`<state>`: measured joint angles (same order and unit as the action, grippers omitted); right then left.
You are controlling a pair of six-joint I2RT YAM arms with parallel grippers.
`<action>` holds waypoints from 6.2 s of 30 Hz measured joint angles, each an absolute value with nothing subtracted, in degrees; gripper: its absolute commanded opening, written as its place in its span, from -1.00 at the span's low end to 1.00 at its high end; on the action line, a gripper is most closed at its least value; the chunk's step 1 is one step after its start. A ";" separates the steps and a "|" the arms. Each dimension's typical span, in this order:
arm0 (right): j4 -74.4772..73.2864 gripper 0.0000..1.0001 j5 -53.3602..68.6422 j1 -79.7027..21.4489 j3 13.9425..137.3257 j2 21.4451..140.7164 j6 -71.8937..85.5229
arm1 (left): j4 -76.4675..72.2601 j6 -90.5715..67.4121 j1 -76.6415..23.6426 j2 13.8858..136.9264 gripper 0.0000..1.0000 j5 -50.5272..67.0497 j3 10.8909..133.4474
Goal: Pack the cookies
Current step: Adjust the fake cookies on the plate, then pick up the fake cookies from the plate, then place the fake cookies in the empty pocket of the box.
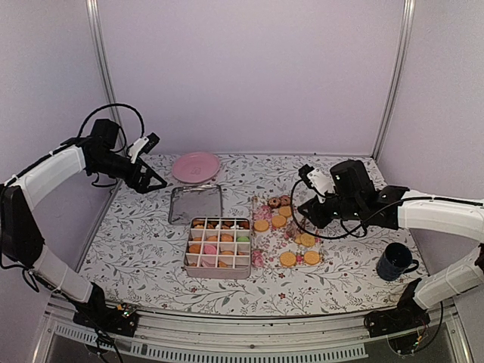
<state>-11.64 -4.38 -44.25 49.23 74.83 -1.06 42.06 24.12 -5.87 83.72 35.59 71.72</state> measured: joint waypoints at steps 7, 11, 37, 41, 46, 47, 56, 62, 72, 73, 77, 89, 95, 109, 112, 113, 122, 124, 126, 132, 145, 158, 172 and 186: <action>-12.05 -0.53 -4.29 -44.27 49.63 74.81 -1.17 | 42.06 24.12 -5.87 83.72 0.99 35.57 71.72; -12.95 -0.55 -3.88 -44.38 51.51 74.96 -1.08 | 42.06 24.12 -5.87 83.72 0.98 35.57 71.72; -15.22 -0.25 -9.54 -47.86 50.87 71.70 -0.84 | 42.06 23.92 -5.87 83.72 0.98 35.59 71.72; -15.22 -0.24 -10.48 -47.86 50.15 70.17 0.21 | 42.06 23.90 -5.87 83.72 0.99 35.59 71.72; -15.20 -0.20 -11.27 -47.86 49.65 70.02 0.64 | 42.06 23.90 -5.87 83.72 0.99 35.57 71.72; -15.16 -0.20 -11.51 -47.83 49.50 70.02 0.64 | 42.06 23.88 -5.87 83.72 0.98 35.59 71.72; -14.74 -0.24 -11.64 -46.59 46.87 69.69 0.67 | 42.06 23.88 -5.87 83.72 0.98 35.57 71.72; -15.05 -0.58 -11.42 -46.37 46.33 68.12 1.10 | 42.06 23.75 -5.87 83.72 0.98 35.59 71.75; -15.05 -0.94 -11.81 -44.53 46.54 65.89 1.37 | 42.06 23.73 -5.87 83.72 0.99 35.59 71.75; -15.05 -0.96 -11.88 -44.49 46.57 65.84 1.21 | 42.06 23.73 -5.87 83.72 0.98 35.59 71.75; -15.38 -1.00 -12.32 -44.49 47.31 65.63 0.10 | 42.06 23.68 -5.87 83.72 0.98 35.62 71.75; -16.34 -1.00 -14.44 -43.51 49.30 65.30 -2.90 | 42.02 23.29 -5.87 83.72 0.99 35.86 72.01; -16.80 -1.00 -12.40 -43.31 52.88 65.30 -3.07 | 42.02 23.03 -5.87 83.74 0.98 36.53 72.25; -16.95 -1.00 2.81 -47.86 62.35 67.35 1.78 | 41.78 22.87 -5.87 83.74 0.98 36.62 72.34; -16.27 -1.00 4.51 -52.47 64.60 70.67 3.16 | 41.67 22.87 -5.87 83.74 0.98 36.62 72.34; -15.99 -1.00 4.99 -53.67 64.97 71.59 3.70 | 41.63 22.87 -5.87 83.74 0.98 36.62 72.34; -13.65 -1.00 6.59 -58.37 65.21 77.43 7.81 | 41.36 22.90 -5.87 83.74 0.98 36.58 72.31; -13.39 -1.00 6.57 -58.59 65.21 78.13 8.38 | 41.36 22.92 -5.87 83.74 0.98 36.56 72.29; -13.10 -1.00 6.55 -58.78 65.21 78.61 8.91 | 41.36 22.92 -5.87 83.74 0.99 36.53 72.25; -11.73 -1.00 6.55 -58.94 65.21 79.26 9.93 | 41.34 22.96 -5.87 83.74 0.99 36.40 72.20; -12.47 -1.00 3.73 -60.77 65.39 81.14 9.34 | 41.32 23.51 -5.87 83.74 0.99 36.36 72.20; -17.76 -1.00 1.39 -61.14 66.15 81.08 7.22 | 41.32 23.55 -5.87 83.74 0.99 36.34 72.20; -16.53 -0.67 0.64 -61.14 66.17 81.08 7.07 | 41.32 23.55 -5.87 83.72 0.98 35.92 72.20; -13.15 -0.31 0.69 -61.17 66.17 81.08 7.66 | 41.32 23.57 -5.87 83.46 0.99 35.48 72.20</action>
<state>-13.15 0.69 -61.17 66.17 81.08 7.66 41.32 23.57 -5.87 83.46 35.48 72.20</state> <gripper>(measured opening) 0.334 0.993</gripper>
